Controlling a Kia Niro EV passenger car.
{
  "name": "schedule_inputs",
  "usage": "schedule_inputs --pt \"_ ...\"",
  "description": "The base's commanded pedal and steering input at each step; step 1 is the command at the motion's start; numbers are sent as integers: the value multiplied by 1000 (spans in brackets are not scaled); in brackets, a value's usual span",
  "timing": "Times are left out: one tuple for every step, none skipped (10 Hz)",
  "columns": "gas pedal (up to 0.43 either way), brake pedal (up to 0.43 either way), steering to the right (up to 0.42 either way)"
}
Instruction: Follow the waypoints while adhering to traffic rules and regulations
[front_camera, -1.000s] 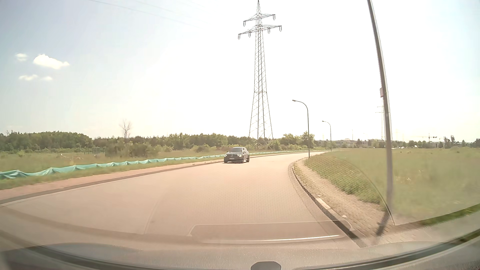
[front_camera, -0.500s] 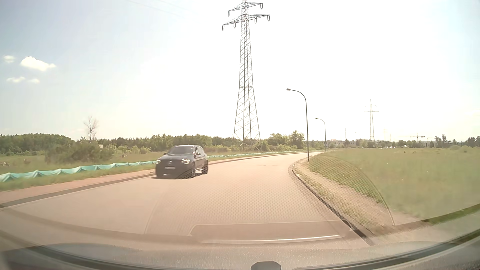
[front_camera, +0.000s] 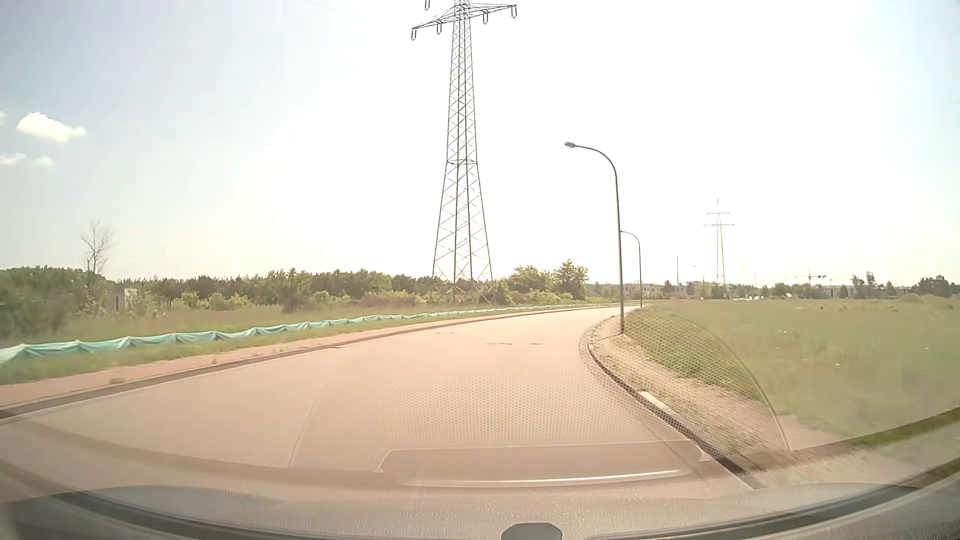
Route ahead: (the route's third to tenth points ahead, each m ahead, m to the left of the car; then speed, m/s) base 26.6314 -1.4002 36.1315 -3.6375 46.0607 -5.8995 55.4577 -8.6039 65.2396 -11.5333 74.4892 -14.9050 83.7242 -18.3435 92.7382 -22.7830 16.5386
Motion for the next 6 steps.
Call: schedule_inputs --pt "138 0 33" --pt "138 0 33" --pt "138 0 33" --pt "138 0 32" --pt "138 0 33" --pt "138 0 33"
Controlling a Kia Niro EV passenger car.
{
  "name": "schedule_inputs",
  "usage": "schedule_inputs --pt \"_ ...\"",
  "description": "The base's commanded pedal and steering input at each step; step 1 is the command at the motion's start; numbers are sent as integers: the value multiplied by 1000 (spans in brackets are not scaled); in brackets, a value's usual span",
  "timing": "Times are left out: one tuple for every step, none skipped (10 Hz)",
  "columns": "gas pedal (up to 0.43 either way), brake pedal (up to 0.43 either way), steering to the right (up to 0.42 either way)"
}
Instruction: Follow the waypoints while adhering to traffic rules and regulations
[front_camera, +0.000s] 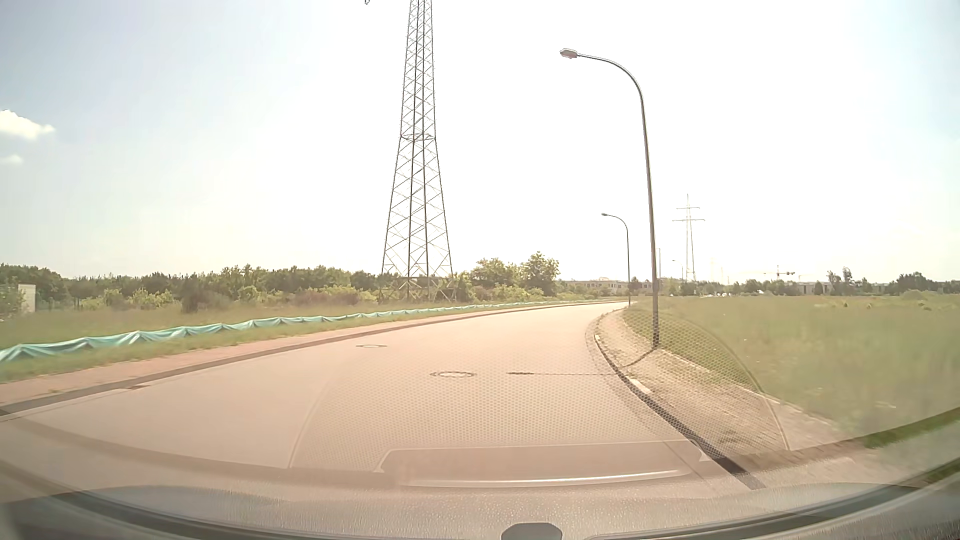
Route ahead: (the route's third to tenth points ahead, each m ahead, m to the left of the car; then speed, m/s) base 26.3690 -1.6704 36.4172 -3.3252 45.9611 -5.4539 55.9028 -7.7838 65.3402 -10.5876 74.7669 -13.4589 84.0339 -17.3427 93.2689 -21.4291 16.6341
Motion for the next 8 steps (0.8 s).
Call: schedule_inputs --pt "138 0 33" --pt "150 0 32" --pt "150 0 33" --pt "150 0 33" --pt "150 0 33" --pt "157 0 33" --pt "169 0 35" --pt "169 0 35"
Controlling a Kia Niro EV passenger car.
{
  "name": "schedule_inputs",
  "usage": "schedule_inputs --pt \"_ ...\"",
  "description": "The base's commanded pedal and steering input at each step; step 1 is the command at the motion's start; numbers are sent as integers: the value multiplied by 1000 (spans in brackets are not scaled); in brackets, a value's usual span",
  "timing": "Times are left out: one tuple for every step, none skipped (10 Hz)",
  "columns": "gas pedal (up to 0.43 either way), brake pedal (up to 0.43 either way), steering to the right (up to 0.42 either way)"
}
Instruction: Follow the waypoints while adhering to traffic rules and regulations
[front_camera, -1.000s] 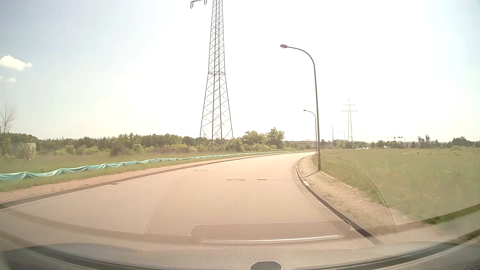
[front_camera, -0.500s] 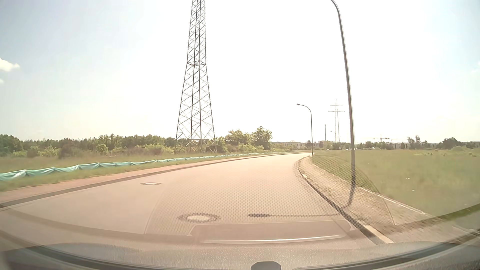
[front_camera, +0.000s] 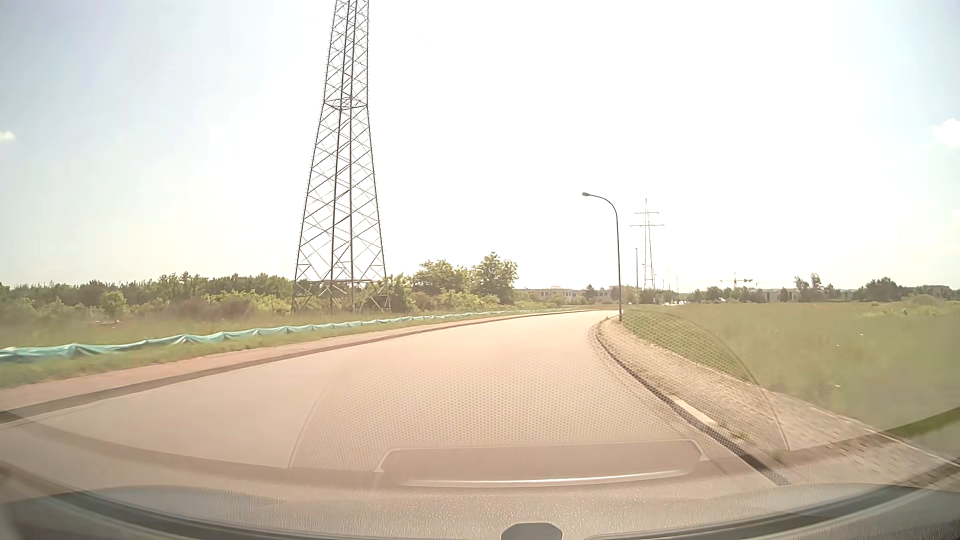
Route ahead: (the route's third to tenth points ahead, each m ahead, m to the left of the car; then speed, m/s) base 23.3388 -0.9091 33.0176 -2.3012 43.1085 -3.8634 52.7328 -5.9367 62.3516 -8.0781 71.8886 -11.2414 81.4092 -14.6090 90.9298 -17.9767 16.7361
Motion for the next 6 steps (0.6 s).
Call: schedule_inputs --pt "169 0 36" --pt "169 0 35" --pt "169 0 35" --pt "169 0 35" --pt "169 0 35" --pt "169 0 34"
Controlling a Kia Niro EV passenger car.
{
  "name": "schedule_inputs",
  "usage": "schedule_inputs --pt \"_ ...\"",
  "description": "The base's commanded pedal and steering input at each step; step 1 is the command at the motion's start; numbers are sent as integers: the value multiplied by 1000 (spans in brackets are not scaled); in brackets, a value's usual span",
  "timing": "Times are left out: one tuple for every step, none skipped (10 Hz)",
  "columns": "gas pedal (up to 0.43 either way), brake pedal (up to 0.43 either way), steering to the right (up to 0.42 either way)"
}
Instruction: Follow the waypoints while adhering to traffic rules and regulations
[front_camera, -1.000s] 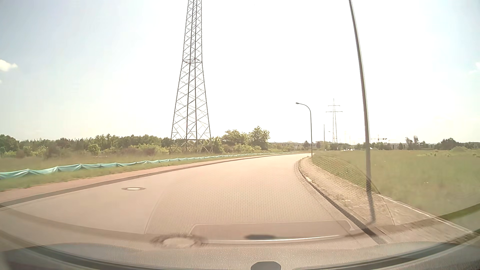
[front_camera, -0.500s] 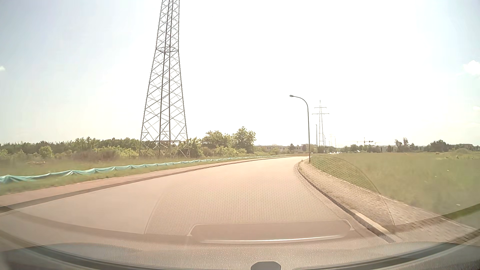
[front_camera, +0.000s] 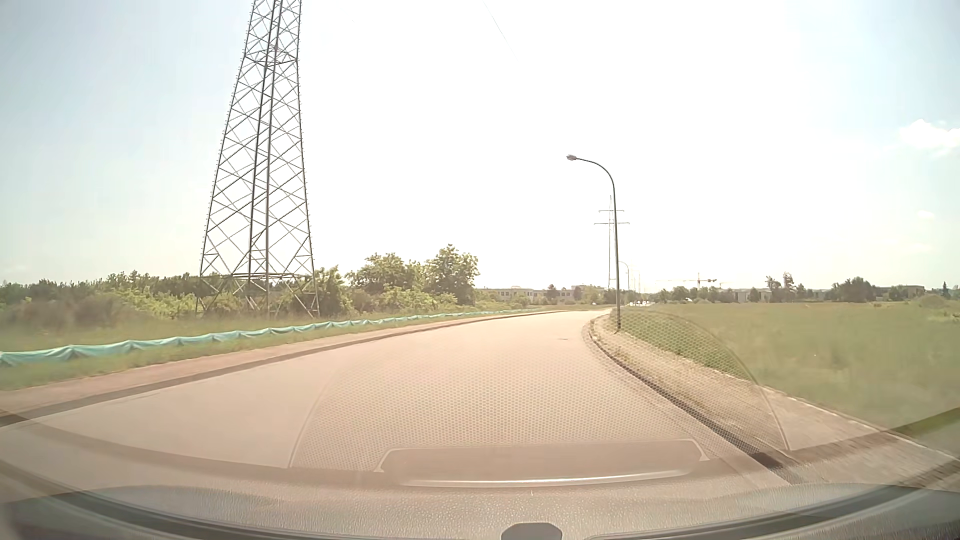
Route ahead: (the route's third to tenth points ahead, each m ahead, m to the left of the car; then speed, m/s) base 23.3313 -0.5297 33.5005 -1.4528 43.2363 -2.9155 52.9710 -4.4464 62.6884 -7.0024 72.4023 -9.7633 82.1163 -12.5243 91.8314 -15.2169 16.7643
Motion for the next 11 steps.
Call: schedule_inputs --pt "169 0 33" --pt "169 0 32" --pt "169 0 31" --pt "169 0 31" --pt "169 0 30" --pt "169 0 29" --pt "169 0 29" --pt "169 0 28" --pt "169 0 28" --pt "169 0 27" --pt "169 0 27"
